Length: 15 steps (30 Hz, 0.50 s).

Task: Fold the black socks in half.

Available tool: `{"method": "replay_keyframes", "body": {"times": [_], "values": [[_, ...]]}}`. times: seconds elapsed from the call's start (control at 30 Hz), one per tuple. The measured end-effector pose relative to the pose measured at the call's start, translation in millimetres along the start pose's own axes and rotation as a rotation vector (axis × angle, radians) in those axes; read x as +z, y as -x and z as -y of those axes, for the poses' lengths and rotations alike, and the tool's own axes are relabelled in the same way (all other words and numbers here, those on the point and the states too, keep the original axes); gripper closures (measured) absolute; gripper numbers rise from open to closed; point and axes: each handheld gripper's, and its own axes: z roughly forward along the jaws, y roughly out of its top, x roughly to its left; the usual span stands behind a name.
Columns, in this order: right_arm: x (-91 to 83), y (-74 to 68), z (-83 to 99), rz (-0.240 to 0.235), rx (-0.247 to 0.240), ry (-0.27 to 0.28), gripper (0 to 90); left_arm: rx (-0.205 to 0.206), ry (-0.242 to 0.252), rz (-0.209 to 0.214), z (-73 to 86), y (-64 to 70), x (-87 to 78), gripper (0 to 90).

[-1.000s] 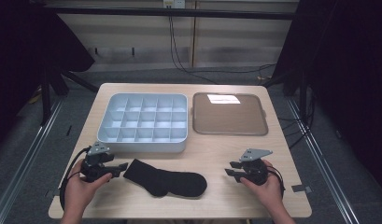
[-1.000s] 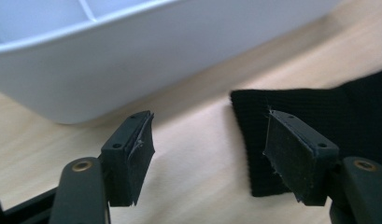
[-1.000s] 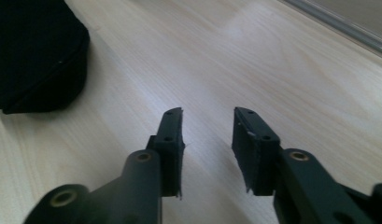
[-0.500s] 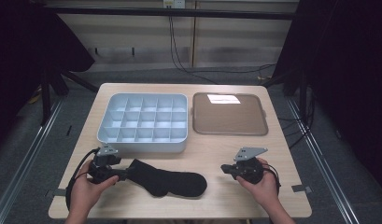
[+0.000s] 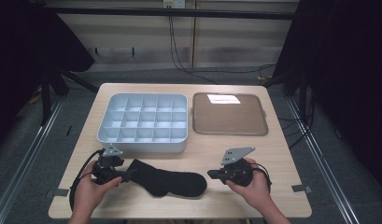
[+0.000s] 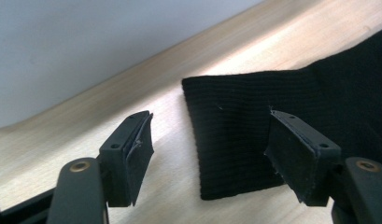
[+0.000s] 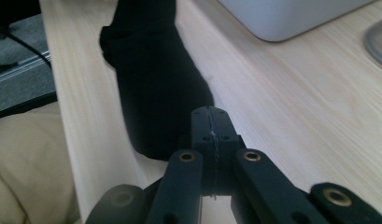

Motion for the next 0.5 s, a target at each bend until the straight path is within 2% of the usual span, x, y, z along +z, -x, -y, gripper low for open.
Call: {"method": "replay_keyframes", "body": {"times": [0.1, 0.13, 0.2, 0.3, 0.37, 0.4, 0.47, 0.5], "values": [[2.8, -3.7, -5.8, -0.025, -0.024, -0.014, 90.0, 0.003, -0.007, 0.002, -1.1, 1.0, 0.0, 31.2], [8.5, -8.7, -10.7, -0.04, -0.046, -0.04, 90.0, 0.005, -0.004, 0.0, -1.7, 1.8, 0.3, 31.1], [17.1, -10.6, -12.4, -0.06, -0.059, -0.063, 90.0, 0.0, -0.005, 0.001, -1.4, 1.4, 0.2, 31.3], [26.5, -12.3, -11.3, -0.065, -0.063, -0.085, 90.0, -0.004, -0.008, -0.002, -0.4, -0.2, 0.2, 31.6], [34.5, -15.1, -9.0, -0.078, -0.067, -0.089, 90.0, -0.022, -0.004, -0.004, 1.5, -1.1, 0.9, 32.0], [36.6, -16.6, -8.2, -0.079, -0.064, -0.092, 90.0, -0.012, -0.021, 0.003, 1.7, -2.4, 0.4, 32.3], [42.1, -18.5, -5.8, -0.075, -0.079, -0.107, 90.0, -0.032, -0.023, -0.011, 3.3, -1.2, 3.6, 33.7], [46.5, -19.2, -3.3, -0.082, -0.081, -0.117, 90.0, -0.024, -0.039, -0.009, 3.1, -1.9, 3.1, 35.1]]}}
